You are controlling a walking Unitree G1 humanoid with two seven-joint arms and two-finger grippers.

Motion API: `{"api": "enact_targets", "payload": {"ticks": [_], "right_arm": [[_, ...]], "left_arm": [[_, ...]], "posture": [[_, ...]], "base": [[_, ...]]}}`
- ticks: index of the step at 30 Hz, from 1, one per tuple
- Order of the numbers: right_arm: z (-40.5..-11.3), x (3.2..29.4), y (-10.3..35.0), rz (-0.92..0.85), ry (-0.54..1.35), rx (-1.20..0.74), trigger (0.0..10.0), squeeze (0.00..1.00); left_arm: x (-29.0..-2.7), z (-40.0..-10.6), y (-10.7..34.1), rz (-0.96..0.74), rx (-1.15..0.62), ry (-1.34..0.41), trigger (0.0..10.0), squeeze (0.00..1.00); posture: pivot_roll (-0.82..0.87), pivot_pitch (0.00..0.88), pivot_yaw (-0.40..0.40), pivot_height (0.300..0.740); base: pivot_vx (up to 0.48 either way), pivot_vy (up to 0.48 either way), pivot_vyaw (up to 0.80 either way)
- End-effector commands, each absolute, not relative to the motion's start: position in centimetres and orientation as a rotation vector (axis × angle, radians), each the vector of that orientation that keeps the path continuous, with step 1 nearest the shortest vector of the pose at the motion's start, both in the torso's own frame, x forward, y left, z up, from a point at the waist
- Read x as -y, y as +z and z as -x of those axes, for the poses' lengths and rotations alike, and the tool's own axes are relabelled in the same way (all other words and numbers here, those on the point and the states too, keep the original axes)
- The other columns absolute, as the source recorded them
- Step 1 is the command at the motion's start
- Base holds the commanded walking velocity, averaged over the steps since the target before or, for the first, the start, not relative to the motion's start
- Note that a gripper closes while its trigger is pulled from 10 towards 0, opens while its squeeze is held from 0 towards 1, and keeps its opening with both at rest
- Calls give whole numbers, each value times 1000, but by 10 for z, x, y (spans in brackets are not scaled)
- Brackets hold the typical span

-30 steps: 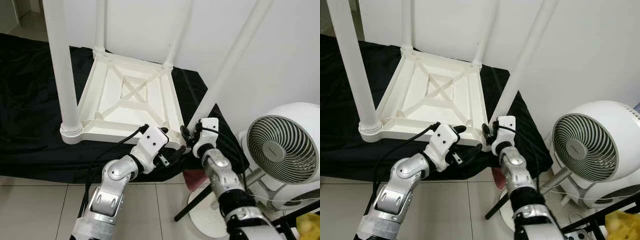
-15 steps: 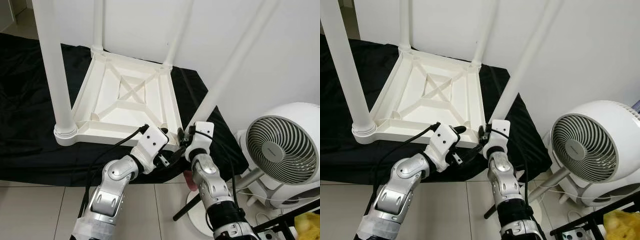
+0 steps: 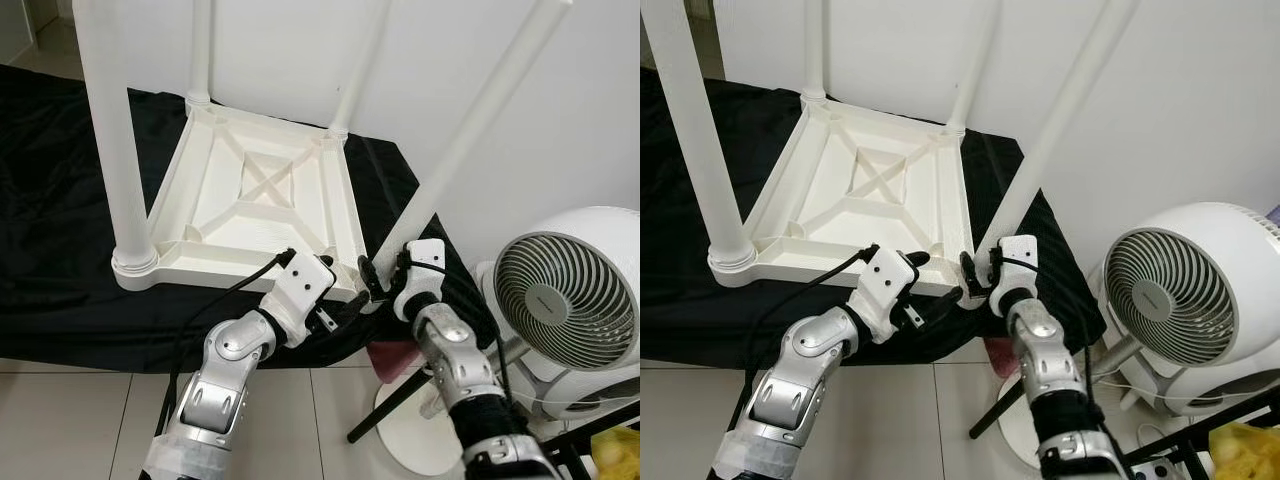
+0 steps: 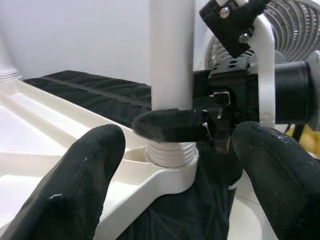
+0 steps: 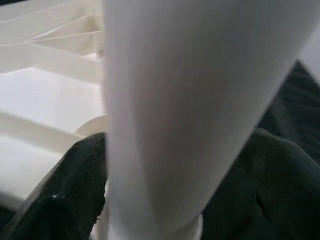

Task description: Building children table

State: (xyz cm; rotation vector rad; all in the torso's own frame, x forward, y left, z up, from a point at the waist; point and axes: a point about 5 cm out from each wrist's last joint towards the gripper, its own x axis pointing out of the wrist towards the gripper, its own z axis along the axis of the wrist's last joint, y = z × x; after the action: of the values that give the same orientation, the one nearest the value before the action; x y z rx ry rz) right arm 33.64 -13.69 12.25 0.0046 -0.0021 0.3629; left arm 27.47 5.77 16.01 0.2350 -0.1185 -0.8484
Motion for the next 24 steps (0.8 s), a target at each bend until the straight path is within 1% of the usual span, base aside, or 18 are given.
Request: {"api": "enact_targets", "payload": {"ticks": [1,5,6,7,10,11,12,13,14,24], "right_arm": [[-339,143,123,20,408,14,10000,0],[-343,143,121,38,518,-11,10000,0],[-343,143,121,38,518,-11,10000,0],[-344,142,122,79,560,6,10000,0],[-345,140,118,116,611,-11,10000,0],[-346,139,113,126,624,-41,4941,0],[-346,139,113,126,624,-41,4941,0],[-346,139,111,125,633,-51,1333,0],[-346,140,108,121,636,-63,0,0],[-342,145,98,99,635,-85,0,0]], "left_arm": [[-57,-276,161,-230,124,-770,10000,0],[-56,-275,161,-237,126,-775,10000,0],[-56,-275,161,-237,126,-775,10000,0],[-55,-276,162,-233,129,-777,10000,0],[-54,-276,163,-232,133,-778,10000,0],[-53,-277,163,-234,136,-780,10000,0],[-53,-277,163,-234,136,-780,10000,0],[-53,-277,164,-233,138,-781,10000,0],[-53,-277,164,-235,138,-779,10000,0],[-54,-276,163,-232,136,-777,10000,0]], "posture": [[49,0,-224,740],[54,0,-225,740],[54,0,-225,740],[54,0,-225,740],[59,0,-224,740],[62,0,-226,740],[62,0,-226,740],[65,0,-226,740],[67,0,-228,740],[60,0,-223,740]], "base": [[0,0,0],[0,0,0],[0,0,0],[0,0,0],[0,0,0],[0,0,0],[0,0,0],[0,0,0],[0,0,0],[0,0,0]]}}
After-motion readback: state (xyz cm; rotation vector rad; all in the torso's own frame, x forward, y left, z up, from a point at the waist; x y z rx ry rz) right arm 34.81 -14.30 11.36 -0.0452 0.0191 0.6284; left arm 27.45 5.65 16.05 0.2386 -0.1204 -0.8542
